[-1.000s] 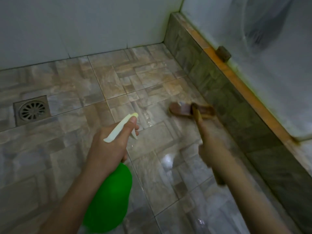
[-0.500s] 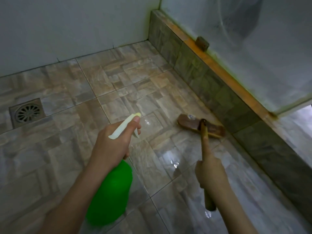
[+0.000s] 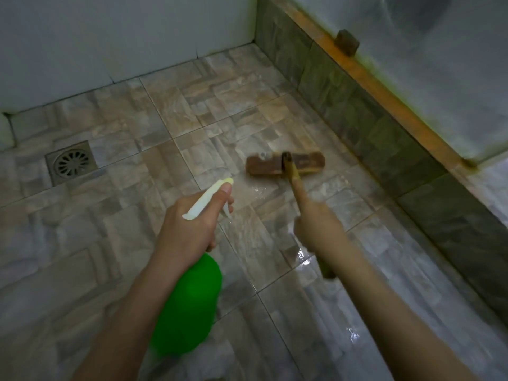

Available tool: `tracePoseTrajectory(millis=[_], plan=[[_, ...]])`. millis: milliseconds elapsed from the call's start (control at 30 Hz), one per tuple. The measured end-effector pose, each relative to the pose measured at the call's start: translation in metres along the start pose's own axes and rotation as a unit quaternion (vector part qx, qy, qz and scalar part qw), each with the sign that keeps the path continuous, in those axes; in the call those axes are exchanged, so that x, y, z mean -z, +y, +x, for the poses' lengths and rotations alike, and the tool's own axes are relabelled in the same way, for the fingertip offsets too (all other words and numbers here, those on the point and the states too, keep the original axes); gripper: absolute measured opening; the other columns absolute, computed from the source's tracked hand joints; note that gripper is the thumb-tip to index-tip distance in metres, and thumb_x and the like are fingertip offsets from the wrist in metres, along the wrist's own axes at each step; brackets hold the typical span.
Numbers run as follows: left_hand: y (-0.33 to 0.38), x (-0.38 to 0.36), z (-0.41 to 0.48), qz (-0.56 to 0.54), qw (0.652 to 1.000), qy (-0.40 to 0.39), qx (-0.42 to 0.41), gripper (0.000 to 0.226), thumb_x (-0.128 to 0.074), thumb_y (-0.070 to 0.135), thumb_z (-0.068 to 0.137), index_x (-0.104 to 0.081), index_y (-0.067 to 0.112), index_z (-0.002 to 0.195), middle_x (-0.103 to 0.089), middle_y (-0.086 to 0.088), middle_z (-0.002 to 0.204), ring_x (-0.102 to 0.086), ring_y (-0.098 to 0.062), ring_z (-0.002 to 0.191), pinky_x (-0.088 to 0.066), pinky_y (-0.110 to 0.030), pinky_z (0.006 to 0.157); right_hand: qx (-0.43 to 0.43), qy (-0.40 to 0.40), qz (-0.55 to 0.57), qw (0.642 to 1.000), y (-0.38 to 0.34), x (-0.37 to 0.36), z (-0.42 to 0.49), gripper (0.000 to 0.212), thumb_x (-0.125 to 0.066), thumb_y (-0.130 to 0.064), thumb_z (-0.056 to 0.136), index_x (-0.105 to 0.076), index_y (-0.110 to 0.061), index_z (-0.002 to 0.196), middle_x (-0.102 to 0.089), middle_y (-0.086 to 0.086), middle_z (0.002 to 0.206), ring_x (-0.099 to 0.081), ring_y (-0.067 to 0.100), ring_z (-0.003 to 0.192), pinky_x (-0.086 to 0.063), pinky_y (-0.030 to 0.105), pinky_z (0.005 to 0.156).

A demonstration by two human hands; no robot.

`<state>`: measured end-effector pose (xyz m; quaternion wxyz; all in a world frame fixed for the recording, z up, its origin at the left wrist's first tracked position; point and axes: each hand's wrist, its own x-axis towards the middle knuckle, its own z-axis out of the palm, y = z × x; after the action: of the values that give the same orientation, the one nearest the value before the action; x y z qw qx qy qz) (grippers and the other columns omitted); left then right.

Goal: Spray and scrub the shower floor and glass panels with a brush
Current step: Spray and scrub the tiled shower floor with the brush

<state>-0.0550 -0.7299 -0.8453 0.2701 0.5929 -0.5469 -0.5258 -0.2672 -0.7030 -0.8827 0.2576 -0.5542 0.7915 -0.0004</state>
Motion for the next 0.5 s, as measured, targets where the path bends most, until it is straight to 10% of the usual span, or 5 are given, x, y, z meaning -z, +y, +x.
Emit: tracePoseTrajectory(millis=[300, 500], plan=[[-0.002, 0.029, -0.021, -0.047, 0.998, 0.035, 0.006, 0.041, -0.051, 0.078, 0.072, -0.076, 0.047, 0.079, -0.077, -0.014, 0.091, -0.051, -0.024, 0.041, -0.044, -0.03, 0.053, 0.003, -0.088, 0.005, 0.996, -0.017, -0.019, -0.102, 0.108, -0.045, 0.001, 0.087, 0.036, -0.051, 0.136, -0.044, -0.001, 0.066, -0.043, 0.012, 0.052, -0.039, 0.028, 0.05], [-0.009, 0.047, -0.033, -0.057, 0.996, 0.074, 0.005, 0.028, -0.053, 0.072, 0.085, -0.074, 0.055, 0.077, -0.076, -0.015, 0.09, -0.058, -0.034, 0.051, -0.044, -0.033, 0.056, 0.096, -0.047, -0.049, 0.993, -0.052, -0.016, -0.01, 0.097, -0.045, 0.003, 0.085, 0.014, -0.041, 0.15, -0.04, 0.002, 0.064, -0.04, 0.015, 0.051, -0.031, 0.029, 0.046]])
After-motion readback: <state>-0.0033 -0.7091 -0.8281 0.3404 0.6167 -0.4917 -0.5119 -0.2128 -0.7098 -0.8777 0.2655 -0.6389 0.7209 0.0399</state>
